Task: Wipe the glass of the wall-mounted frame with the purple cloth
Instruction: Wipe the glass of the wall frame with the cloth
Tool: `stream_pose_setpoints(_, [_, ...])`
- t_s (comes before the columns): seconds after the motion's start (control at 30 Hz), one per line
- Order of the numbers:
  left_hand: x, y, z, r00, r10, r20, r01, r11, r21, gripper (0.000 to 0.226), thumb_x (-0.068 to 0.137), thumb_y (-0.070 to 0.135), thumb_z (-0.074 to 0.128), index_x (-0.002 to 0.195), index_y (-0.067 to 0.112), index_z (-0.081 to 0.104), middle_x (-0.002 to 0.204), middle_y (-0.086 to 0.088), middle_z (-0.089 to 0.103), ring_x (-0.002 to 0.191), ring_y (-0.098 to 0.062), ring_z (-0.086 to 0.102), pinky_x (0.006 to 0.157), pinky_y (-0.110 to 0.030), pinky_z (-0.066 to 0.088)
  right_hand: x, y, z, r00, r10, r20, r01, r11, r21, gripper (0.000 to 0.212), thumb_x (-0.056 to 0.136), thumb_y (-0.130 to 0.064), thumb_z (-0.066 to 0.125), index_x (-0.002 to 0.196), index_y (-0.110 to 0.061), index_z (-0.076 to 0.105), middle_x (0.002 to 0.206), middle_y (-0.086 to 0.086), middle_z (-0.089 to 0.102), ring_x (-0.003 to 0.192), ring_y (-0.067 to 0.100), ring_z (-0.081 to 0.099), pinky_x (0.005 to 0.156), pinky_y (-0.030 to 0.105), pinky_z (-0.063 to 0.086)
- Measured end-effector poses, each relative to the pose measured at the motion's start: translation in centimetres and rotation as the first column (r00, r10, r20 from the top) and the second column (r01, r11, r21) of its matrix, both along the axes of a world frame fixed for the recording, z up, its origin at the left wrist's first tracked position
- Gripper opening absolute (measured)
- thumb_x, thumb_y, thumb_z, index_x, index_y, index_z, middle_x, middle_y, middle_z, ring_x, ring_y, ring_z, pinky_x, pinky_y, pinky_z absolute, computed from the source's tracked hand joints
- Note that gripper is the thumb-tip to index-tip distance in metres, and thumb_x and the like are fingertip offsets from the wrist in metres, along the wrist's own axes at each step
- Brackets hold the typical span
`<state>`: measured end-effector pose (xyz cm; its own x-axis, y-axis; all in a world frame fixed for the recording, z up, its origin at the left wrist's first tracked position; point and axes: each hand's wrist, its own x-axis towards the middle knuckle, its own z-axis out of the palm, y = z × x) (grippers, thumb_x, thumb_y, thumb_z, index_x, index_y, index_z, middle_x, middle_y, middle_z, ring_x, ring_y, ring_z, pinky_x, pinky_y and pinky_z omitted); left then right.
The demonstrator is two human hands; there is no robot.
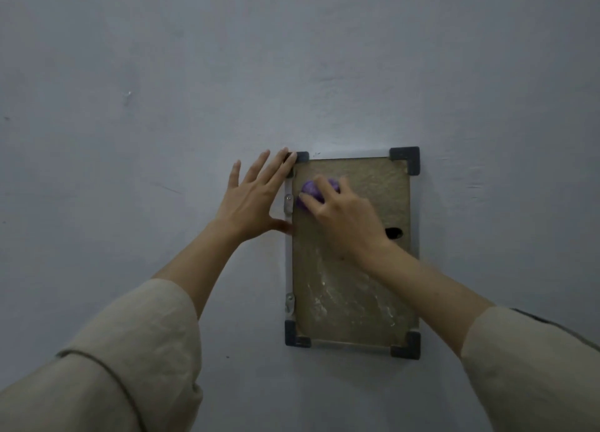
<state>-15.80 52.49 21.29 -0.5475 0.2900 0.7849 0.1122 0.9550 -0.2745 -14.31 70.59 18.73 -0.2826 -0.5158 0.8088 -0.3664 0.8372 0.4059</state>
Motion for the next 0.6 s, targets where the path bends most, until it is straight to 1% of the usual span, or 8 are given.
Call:
stream_pose_setpoints(0.17, [0.4, 0.3, -0.3, 1.0, 0.004, 0.002, -0.004, 1.0, 0.03, 0.125, 0.06, 0.066, 0.07, 0.147, 0.029, -0.012, 0.158, 0.007, -0.009, 0.145, -0.019, -0.008, 0.113, -0.055, -0.001, 0.0, 1.0, 1.5, 0.999, -0.037, 0.018, 0.041, 0.93, -0.365, 0.041, 0.09, -0.009, 0.054, 0.13, -0.013, 0.045, 0.133, 0.013, 0.038, 0.106, 0.033, 0.047, 0.076, 0.036, 0.054])
stream_pose_setpoints(0.33, [1.4, 0.6, -0.9, 0.998, 0.051, 0.041, -0.052, 0.998, 0.036, 0.114, 0.069, 0.06, 0.067, 0.147, 0.03, -0.011, 0.158, 0.002, -0.01, 0.145, -0.022, -0.008, 0.114, -0.055, 0.0, 0.2, 0.2, -2.0, 0.99, 0.074, 0.12, -0.043, 0.97, -0.24, 0.046, 0.09, -0.012, 0.055, 0.134, -0.02, 0.041, 0.134, 0.009, 0.036, 0.108, 0.027, 0.045, 0.079, 0.03, 0.053])
stream_pose_setpoints(0.4, [2.5, 1.0, -1.6, 1.0, -0.002, 0.029, -0.001, 0.995, 0.095, 0.096, 0.078, 0.05, 0.065, 0.148, 0.032, 0.002, 0.159, -0.003, 0.006, 0.145, -0.025, 0.007, 0.114, -0.052, 0.012, 0.3, 0.8, -1.8, 0.973, 0.18, 0.145, -0.124, 0.935, -0.331, 0.045, 0.091, -0.017, 0.055, 0.134, -0.022, 0.043, 0.132, 0.008, 0.039, 0.106, 0.024, 0.047, 0.079, 0.026, 0.047])
stream_pose_setpoints(0.43, [3.1, 1.4, -2.0, 0.995, -0.102, 0.007, 0.099, 0.976, 0.195, 0.083, 0.082, 0.042, 0.064, 0.147, 0.03, 0.014, 0.155, -0.006, 0.023, 0.141, -0.026, 0.024, 0.111, -0.047, 0.024, 0.4, 1.0, -1.6, 0.96, 0.239, 0.146, -0.161, 0.897, -0.411, 0.045, 0.092, -0.019, 0.055, 0.135, -0.021, 0.043, 0.13, 0.009, 0.04, 0.105, 0.024, 0.049, 0.08, 0.024, 0.044])
stream_pose_setpoints(0.47, [3.8, 2.0, -2.3, 0.969, -0.246, -0.022, 0.239, 0.908, 0.344, 0.07, 0.085, 0.037, 0.063, 0.144, 0.028, 0.027, 0.145, -0.008, 0.041, 0.129, -0.025, 0.043, 0.104, -0.041, 0.037, 0.5, 1.1, -1.5, 0.946, 0.296, 0.134, -0.196, 0.848, -0.492, 0.046, 0.091, -0.02, 0.056, 0.135, -0.02, 0.043, 0.129, 0.01, 0.041, 0.105, 0.023, 0.05, 0.08, 0.023, 0.041])
stream_pose_setpoints(0.5, [4.5, 2.9, -2.6, 0.918, -0.394, -0.05, 0.364, 0.786, 0.499, 0.058, 0.087, 0.034, 0.061, 0.14, 0.026, 0.037, 0.132, -0.008, 0.055, 0.114, -0.021, 0.057, 0.096, -0.036, 0.045, 0.8, 1.0, -1.4, 0.933, 0.343, 0.114, -0.226, 0.799, -0.557, 0.048, 0.091, -0.019, 0.057, 0.136, -0.019, 0.042, 0.128, 0.011, 0.042, 0.105, 0.023, 0.051, 0.08, 0.022, 0.04])
stream_pose_setpoints(0.57, [5.7, 5.0, -3.0, 0.799, -0.596, -0.076, 0.466, 0.534, 0.705, 0.046, 0.09, 0.035, 0.056, 0.134, 0.025, 0.045, 0.117, -0.007, 0.065, 0.092, -0.013, 0.067, 0.085, -0.031, 0.054, 1.2, 0.5, -1.3, 0.896, 0.435, 0.089, -0.279, 0.708, -0.648, 0.058, 0.088, -0.016, 0.061, 0.14, -0.017, 0.034, 0.129, 0.013, 0.041, 0.108, 0.022, 0.05, 0.081, 0.021, 0.039])
stream_pose_setpoints(0.6, [5.9, 5.9, -3.2, 0.763, -0.641, -0.08, 0.467, 0.462, 0.754, 0.046, 0.091, 0.037, 0.054, 0.134, 0.025, 0.045, 0.117, -0.006, 0.065, 0.091, -0.012, 0.068, 0.084, -0.031, 0.055, 1.5, 0.3, -1.2, 0.863, 0.497, 0.092, -0.302, 0.652, -0.695, 0.066, 0.086, -0.014, 0.063, 0.142, -0.016, 0.028, 0.132, 0.013, 0.04, 0.112, 0.022, 0.047, 0.083, 0.022, 0.039])
